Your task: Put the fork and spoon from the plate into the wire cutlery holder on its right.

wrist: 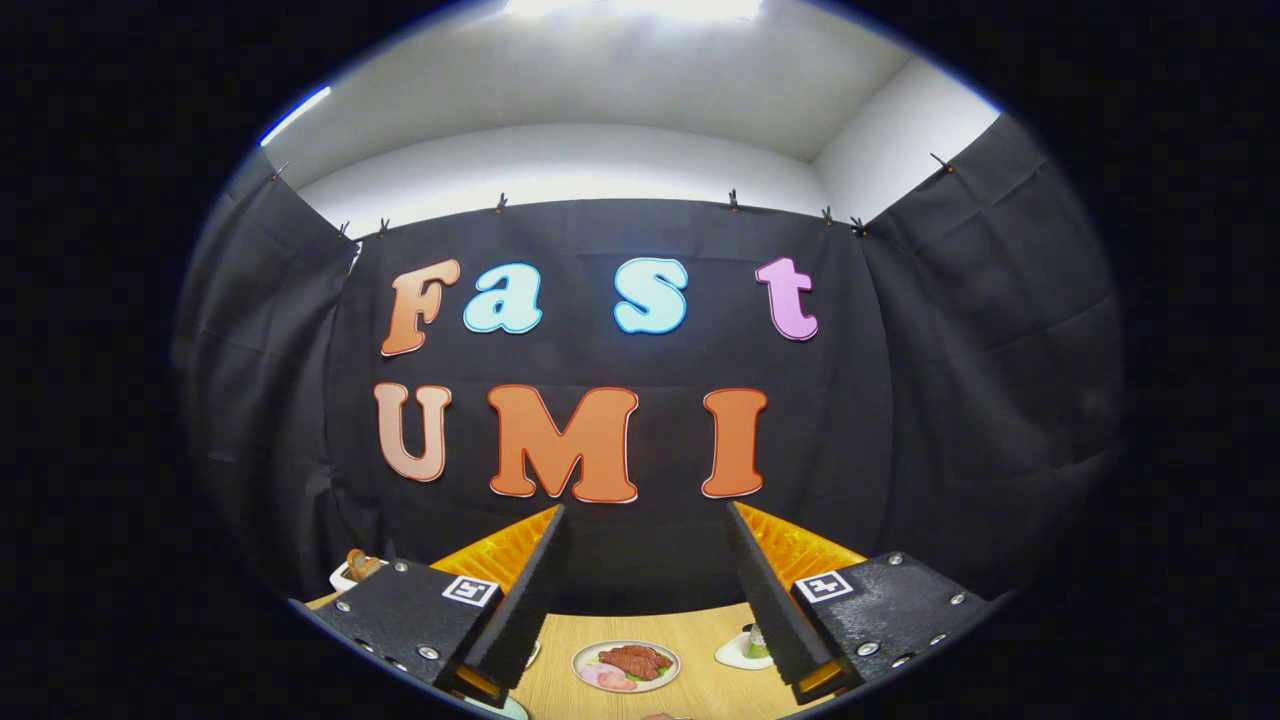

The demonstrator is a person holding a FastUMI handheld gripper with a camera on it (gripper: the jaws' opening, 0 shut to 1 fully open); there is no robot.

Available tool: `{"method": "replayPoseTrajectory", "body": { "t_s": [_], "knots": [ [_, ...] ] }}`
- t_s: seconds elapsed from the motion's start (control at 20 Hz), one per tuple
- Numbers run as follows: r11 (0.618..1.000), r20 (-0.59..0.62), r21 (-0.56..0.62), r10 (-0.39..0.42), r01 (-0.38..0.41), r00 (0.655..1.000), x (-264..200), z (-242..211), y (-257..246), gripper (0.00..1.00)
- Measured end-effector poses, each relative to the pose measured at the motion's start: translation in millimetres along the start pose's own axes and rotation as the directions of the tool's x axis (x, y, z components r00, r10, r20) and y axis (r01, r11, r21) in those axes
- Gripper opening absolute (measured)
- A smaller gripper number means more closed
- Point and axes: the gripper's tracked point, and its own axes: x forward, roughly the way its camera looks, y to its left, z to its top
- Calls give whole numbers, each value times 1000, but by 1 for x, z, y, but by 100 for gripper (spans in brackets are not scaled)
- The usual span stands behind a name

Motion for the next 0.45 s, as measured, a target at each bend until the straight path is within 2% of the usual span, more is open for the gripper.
{"method": "replayPoseTrajectory", "body": {
  "t_s": [0.2, 0.45],
  "knots": [
    [999, -5, 37, 39, -38, 999, 1, -1, 16, 92],
    [999, 20, 33, 42, -42, 999, 1, 7, 33, 92]
  ]
}}
